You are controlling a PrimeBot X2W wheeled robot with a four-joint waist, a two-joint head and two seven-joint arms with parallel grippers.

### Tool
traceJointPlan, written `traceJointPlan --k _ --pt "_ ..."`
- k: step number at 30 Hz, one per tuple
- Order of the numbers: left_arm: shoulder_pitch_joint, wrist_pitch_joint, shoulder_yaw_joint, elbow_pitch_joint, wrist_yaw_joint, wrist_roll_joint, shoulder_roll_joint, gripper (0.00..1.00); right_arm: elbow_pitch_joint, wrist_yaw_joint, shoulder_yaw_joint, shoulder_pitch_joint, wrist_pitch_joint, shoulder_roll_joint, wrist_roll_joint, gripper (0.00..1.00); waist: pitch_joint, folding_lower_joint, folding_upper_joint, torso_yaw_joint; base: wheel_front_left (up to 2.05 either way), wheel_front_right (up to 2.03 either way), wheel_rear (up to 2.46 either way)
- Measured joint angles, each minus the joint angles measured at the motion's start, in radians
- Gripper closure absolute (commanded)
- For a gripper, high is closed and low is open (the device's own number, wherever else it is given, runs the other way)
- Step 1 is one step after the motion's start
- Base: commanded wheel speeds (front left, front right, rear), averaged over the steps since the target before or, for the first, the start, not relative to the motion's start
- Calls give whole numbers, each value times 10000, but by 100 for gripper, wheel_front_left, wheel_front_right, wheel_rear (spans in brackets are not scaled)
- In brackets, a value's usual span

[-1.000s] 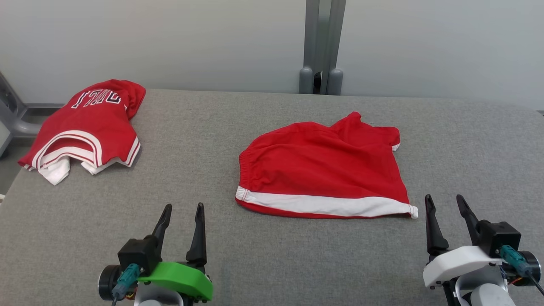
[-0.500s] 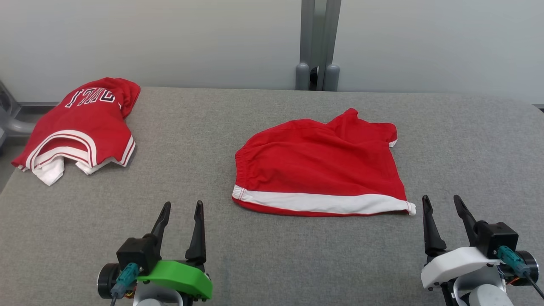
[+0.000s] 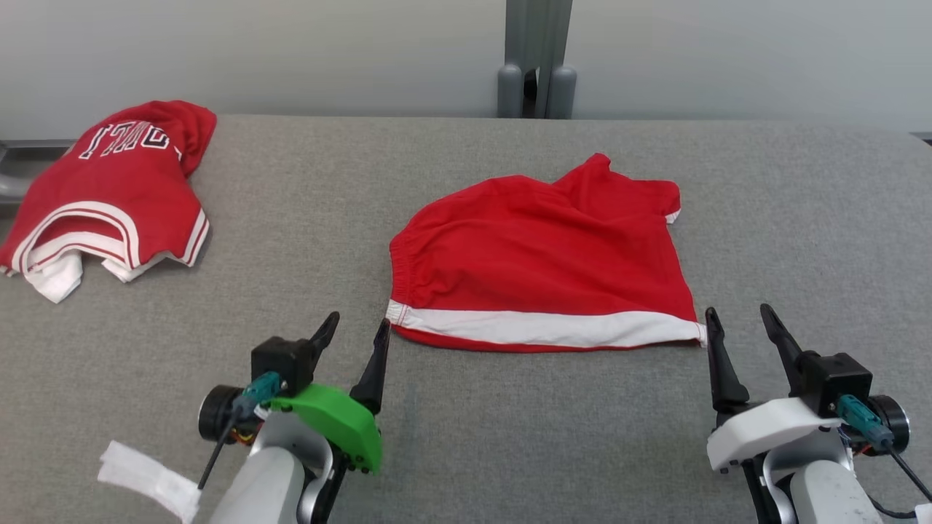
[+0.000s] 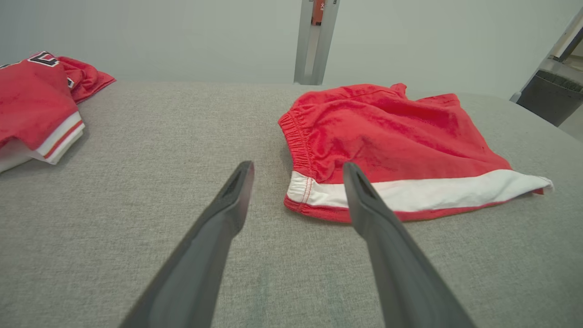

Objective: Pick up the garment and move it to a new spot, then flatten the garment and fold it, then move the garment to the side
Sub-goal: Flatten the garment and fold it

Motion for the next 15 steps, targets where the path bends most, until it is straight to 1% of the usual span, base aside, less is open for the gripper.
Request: traceJointPlan --k 3,9,15 --pt "-733 416 -222 725 -119 -203 171 0 -94 0 192 -234 17 0 -19 0 343 0 0 -146 0 0 0" --pt "-1754 752 -500 1898 -174 -686 414 0 -109 0 234 -572 31 0 -50 0 989 0 0 -545 0 0 0" --pt "-2223 796 -1135 2362 -180 -1444 499 0 -8 0 17 -669 -17 -4 -153 0 1472 0 0 -976 0 0 0"
